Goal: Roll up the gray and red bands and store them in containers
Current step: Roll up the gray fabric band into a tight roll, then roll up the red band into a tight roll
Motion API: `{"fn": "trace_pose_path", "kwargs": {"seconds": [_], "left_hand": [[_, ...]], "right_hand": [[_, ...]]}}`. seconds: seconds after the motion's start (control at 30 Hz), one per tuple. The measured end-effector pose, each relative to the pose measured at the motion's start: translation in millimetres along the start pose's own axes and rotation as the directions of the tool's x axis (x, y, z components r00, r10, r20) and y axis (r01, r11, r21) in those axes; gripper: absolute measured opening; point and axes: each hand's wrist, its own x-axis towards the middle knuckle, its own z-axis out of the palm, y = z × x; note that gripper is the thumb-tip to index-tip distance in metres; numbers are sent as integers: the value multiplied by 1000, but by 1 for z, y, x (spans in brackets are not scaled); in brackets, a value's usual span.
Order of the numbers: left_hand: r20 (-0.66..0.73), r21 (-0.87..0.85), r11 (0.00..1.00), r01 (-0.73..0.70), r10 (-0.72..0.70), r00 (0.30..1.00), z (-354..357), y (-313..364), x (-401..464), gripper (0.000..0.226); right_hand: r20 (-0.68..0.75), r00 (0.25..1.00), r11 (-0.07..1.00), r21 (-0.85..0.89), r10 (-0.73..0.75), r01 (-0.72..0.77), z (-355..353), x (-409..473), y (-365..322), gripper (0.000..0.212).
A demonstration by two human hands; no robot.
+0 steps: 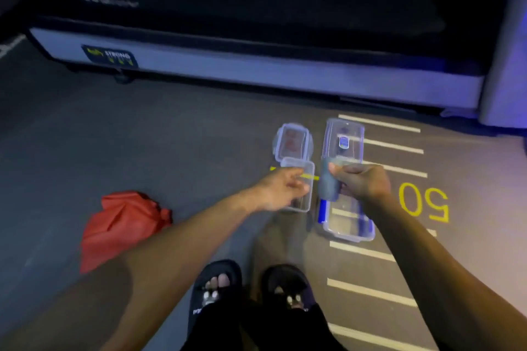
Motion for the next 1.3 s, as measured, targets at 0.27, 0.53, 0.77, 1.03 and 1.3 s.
{"fn": "trace_pose_path", "kwargs": {"seconds": [0.27, 0.53, 0.77, 1.03, 1.3], "left_hand": [[-17, -124, 978, 171, -174, 985, 7, -105, 70, 20], [-84, -170, 973, 153, -169, 982, 7, -152, 105, 30], [-76, -150, 977, 154, -166, 983, 9, -164, 110, 29], [-91, -189, 969, 158, -178, 980, 8, -164, 103, 23], [-78, -164, 972, 171, -186, 980, 20, -164, 101, 21]], "right_hand": [[-272, 955, 960, -213, 119, -180, -18, 100, 99, 55], [-339, 936, 955, -230, 99, -185, 11, 151, 128, 41], [-261, 962, 991, -86, 77, -102, 26, 155, 141, 23], [-321, 947, 998, -52, 18, -36, 29, 142, 159, 9], [-352, 936, 990, -125, 22, -70, 31, 147, 159, 8]]}}
